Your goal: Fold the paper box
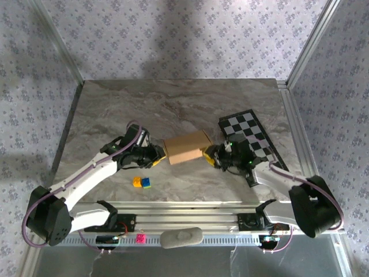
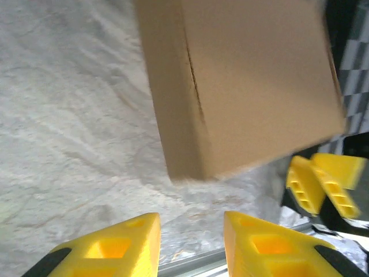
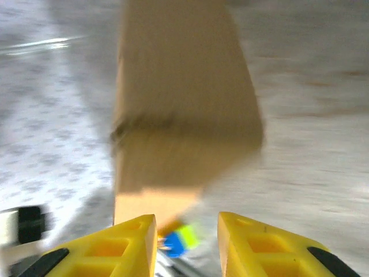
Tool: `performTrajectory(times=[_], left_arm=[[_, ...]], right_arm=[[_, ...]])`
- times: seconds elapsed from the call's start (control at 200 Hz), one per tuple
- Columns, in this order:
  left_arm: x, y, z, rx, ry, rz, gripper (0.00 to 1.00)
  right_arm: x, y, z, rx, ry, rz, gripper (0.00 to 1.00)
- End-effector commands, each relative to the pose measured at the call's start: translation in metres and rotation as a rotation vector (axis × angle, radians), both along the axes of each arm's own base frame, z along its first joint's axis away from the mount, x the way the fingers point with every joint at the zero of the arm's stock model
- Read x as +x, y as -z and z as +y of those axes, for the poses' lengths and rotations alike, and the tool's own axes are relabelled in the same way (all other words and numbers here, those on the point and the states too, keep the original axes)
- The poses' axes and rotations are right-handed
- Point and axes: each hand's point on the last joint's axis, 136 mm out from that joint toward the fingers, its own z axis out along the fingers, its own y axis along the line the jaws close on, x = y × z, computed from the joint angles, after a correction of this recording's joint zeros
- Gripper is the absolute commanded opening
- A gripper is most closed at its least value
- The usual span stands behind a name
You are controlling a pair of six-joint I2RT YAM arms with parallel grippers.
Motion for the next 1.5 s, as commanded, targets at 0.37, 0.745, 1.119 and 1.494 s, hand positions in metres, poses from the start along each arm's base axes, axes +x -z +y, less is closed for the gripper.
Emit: performTrajectory(times=[0.37, 0.745, 1.119, 1.494], left_arm=[[0.022, -0.027, 0.019, 0.112, 0.017, -0.061, 0.41], [0.064, -0.085, 0.095, 0.277, -0.188, -0.308, 1.0], [0.066, -0.11, 0.217, 0.966, -0.402, -0.574, 1.0], [0.094, -0.008, 0.207, 1.006, -0.056, -0.641, 1.0]], right_arm=[[-0.029, 0.034, -0.052, -0.352, -0.1, 0.168, 0.7], [-0.004, -0.153, -0.192, -0.793, 0.239, -0.209, 0.99], [0.051, -0.184, -0.249, -1.3, 0.331, -0.693, 1.0], [0.087, -0.039, -0.233, -1.252, 0.102, -0.624, 0.99]])
